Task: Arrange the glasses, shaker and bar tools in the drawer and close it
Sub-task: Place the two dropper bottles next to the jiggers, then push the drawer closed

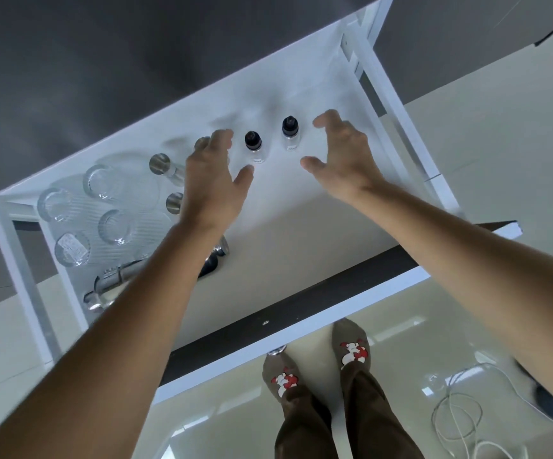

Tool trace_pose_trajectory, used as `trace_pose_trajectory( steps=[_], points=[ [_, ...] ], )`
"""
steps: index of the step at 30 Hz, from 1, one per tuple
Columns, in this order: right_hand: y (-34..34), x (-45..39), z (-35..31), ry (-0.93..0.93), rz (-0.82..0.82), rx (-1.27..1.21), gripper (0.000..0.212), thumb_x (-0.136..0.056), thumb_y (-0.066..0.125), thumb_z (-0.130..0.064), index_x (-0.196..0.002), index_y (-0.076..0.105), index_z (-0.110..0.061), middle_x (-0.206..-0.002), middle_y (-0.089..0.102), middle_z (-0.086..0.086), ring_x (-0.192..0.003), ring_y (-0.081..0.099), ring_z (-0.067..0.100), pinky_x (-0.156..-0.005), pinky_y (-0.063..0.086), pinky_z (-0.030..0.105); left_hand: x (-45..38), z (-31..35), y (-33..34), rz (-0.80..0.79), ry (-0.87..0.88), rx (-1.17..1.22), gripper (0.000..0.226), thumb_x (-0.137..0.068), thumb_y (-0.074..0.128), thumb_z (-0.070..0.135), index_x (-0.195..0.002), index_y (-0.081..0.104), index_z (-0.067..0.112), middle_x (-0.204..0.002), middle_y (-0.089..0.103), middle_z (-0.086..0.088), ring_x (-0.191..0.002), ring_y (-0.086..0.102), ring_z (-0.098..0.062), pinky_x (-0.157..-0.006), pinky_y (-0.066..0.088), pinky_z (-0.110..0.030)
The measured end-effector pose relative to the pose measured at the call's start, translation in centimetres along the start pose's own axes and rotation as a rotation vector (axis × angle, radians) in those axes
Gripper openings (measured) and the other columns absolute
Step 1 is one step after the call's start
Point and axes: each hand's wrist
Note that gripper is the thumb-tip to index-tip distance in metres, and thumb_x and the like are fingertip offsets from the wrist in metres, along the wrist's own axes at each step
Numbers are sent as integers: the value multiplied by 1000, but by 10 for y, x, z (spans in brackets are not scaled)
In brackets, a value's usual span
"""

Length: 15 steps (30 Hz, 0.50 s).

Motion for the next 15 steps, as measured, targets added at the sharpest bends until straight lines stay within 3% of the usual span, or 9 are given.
trace_pose_trajectory(
  steps=[2,4,7,9,11,15],
  points=[
    [-14,33,2,-6,-61,47,46,-92,58,-29,-132,42,-12,-130,52,13,-119,49,29,-90,38,31,39,6,-12,56,5,-6,43,-86,66,19,-126,53,7,-122,60,-13,-104,60,-25,-85,40,-23],
    [-23,77,6,-29,-117,90,43,-94,52,-36,-129,46,-13,-126,56,13,-110,55,31,-86,40,32,92,5,-22,95,-21,-6,44,-89,64,23,-128,53,6,-129,56,-14,-115,57,-28,-98,45,-33],
    [-27,147,12,-125,-172,224,54,-93,38,-55,-125,50,-13,-121,59,10,-98,61,32,-81,44,36,177,-2,-32,98,-184,-103,54,-92,49,42,-136,46,11,-147,38,-13,-138,36,-30,-112,35,-48],
    [-19,178,24,-249,-209,409,70,-87,29,-68,-126,53,-15,-128,56,11,-121,54,34,-99,39,42,224,-9,-33,66,-298,-197,64,-90,35,54,-142,39,16,-154,25,-12,-144,25,-32,-113,28,-54],
    [-9,190,34,-319,-273,544,75,-82,29,-74,-133,50,-22,-145,43,13,-139,33,38,-111,25,54,255,-18,-30,7,-401,-215,71,-89,25,64,-147,29,22,-159,13,-11,-149,10,-31,-116,19,-59],
    [4,185,40,-334,-261,626,69,-88,11,-69,-142,39,-34,-157,26,11,-143,18,41,-111,13,58,268,-35,-18,-112,-464,-254,87,-85,5,78,-151,18,23,-163,4,-13,-150,-6,-31,-115,1,-61]
  ],
)
Point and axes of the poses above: each hand's wrist, its own x-axis away from the middle knuckle, its own y-axis out of the palm, z = x × y
